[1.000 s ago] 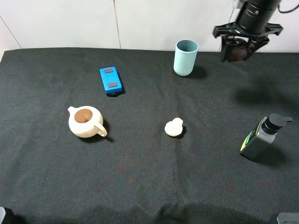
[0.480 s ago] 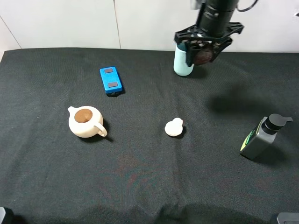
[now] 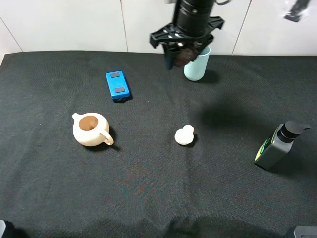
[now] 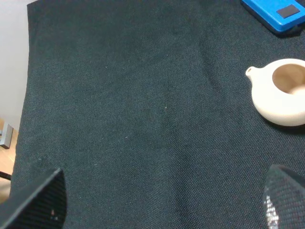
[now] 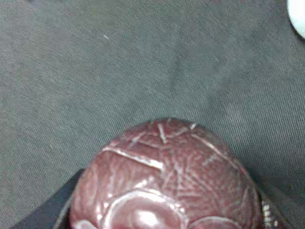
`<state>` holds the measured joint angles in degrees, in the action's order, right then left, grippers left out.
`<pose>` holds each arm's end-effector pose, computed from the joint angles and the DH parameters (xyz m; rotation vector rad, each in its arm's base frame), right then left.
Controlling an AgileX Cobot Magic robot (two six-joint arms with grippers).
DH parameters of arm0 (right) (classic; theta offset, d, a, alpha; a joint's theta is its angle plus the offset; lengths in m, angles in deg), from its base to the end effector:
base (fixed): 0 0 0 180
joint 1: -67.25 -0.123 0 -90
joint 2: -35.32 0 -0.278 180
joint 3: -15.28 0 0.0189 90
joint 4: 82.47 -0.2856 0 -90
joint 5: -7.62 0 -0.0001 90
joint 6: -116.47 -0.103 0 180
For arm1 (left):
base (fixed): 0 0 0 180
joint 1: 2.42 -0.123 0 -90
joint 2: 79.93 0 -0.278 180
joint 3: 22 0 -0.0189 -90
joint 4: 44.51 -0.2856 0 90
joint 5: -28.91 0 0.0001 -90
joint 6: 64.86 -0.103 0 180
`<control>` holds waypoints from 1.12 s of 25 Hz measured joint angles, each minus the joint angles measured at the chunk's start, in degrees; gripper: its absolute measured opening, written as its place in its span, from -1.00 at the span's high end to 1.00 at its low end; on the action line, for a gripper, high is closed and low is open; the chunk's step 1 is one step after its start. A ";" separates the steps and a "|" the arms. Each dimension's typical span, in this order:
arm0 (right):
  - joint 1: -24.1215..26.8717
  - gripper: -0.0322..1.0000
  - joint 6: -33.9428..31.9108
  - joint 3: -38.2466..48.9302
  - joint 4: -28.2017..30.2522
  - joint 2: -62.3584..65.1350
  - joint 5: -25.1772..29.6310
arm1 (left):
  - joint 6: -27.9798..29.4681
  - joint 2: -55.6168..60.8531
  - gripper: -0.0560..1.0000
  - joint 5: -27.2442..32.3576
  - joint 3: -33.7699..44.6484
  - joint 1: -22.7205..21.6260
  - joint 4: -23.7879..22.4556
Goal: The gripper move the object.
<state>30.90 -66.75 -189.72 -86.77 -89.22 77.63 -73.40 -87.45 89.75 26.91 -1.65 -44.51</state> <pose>0.3670 0.2791 0.2223 -0.8244 2.8724 0.1950 0.0434 -0.0006 0.2858 0.1662 2.0410 0.0846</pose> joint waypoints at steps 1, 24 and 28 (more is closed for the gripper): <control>-0.56 0.08 0.00 -1.25 0.00 -1.00 0.00 | 0.00 0.00 -0.77 0.00 0.00 0.00 0.00; -2.18 0.08 1.30 -13.01 -7.34 -19.01 -6.34 | 0.00 0.00 -0.77 0.00 0.00 0.00 0.00; -3.48 0.08 1.61 -13.01 -7.49 -20.89 -8.60 | 0.00 0.00 -0.77 0.00 0.00 0.00 0.00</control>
<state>27.42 -65.14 -202.73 -94.25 -110.11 69.03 -73.40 -87.45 89.75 26.91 -1.65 -44.51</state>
